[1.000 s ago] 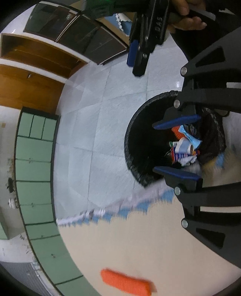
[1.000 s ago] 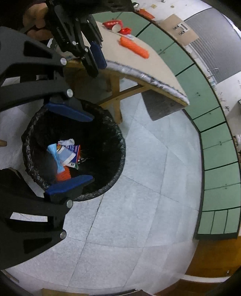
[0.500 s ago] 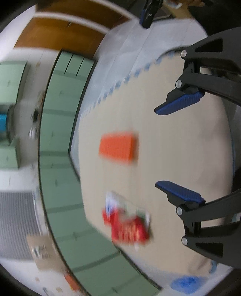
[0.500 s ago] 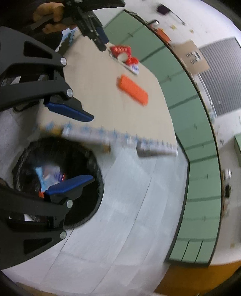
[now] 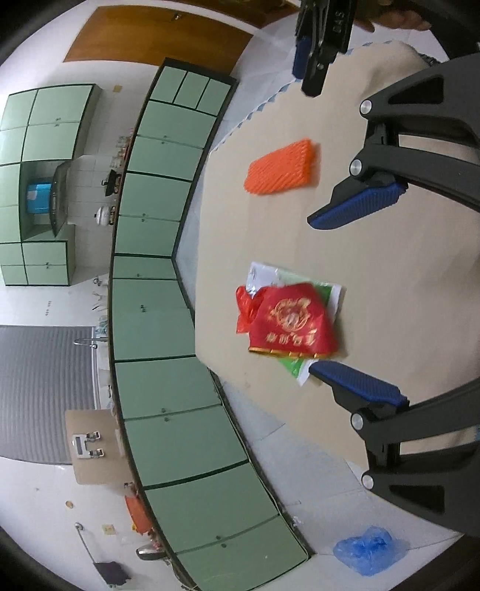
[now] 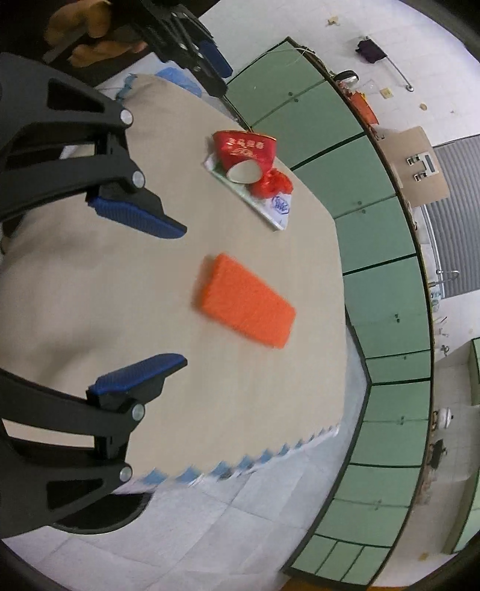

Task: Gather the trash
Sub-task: 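Move both tools back toward the table, then grasp the orange mesh pad with the right tool while the left grasps the red paper bag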

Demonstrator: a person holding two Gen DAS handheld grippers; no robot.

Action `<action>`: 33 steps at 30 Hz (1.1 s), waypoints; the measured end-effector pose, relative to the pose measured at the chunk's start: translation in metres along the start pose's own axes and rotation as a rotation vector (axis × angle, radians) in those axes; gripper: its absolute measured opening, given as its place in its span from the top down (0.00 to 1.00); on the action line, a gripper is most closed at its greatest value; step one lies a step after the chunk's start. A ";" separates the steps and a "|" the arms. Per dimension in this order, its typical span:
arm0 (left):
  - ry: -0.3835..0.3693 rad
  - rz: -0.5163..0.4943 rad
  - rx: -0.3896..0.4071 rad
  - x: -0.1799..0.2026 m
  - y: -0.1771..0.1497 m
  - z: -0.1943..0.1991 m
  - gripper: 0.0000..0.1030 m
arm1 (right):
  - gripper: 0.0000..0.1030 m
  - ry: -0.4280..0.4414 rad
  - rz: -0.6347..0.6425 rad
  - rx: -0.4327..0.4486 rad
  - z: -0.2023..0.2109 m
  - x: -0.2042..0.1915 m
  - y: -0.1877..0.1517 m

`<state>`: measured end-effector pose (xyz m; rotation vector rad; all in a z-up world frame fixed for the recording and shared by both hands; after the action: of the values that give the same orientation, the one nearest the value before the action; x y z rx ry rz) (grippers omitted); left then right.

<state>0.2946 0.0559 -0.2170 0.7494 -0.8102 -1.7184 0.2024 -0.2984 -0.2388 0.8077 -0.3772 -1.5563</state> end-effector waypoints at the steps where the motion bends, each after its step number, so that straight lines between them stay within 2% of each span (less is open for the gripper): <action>1: -0.001 0.002 0.000 -0.004 -0.001 -0.005 0.28 | 0.33 -0.005 0.008 0.006 -0.006 -0.005 0.004; 5: 0.008 0.011 -0.010 -0.012 -0.002 -0.023 0.22 | 0.28 -0.038 0.009 0.012 -0.031 -0.014 0.013; 14: -0.002 0.020 -0.046 -0.013 -0.003 -0.066 0.22 | 0.28 -0.089 -0.050 -0.022 -0.071 -0.007 0.018; 28: 0.005 0.036 -0.113 -0.020 -0.012 -0.102 0.22 | 0.29 -0.156 -0.056 -0.086 -0.123 -0.002 0.016; 31: 0.004 0.042 -0.118 -0.020 -0.013 -0.104 0.22 | 0.44 -0.164 -0.033 -0.085 -0.124 -0.003 0.016; 32: 0.006 0.043 -0.115 -0.020 -0.013 -0.103 0.22 | 0.57 -0.152 -0.034 -0.086 -0.123 -0.002 0.016; 33: 0.005 0.044 -0.113 -0.020 -0.013 -0.103 0.22 | 0.76 -0.139 -0.037 -0.088 -0.122 -0.002 0.016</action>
<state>0.3753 0.0620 -0.2846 0.6544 -0.7148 -1.7075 0.2972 -0.2734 -0.3126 0.6435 -0.3945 -1.6569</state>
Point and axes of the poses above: each gripper's, at about its wrist camera, not at the fingertips, and z roughly against the way its jaws point, x to its right, y to its top, the point moved 3 cm from there along -z, roughly the way its jaws point, and after that the axes turned 7 degrees about -z, right-handed, at the moved point
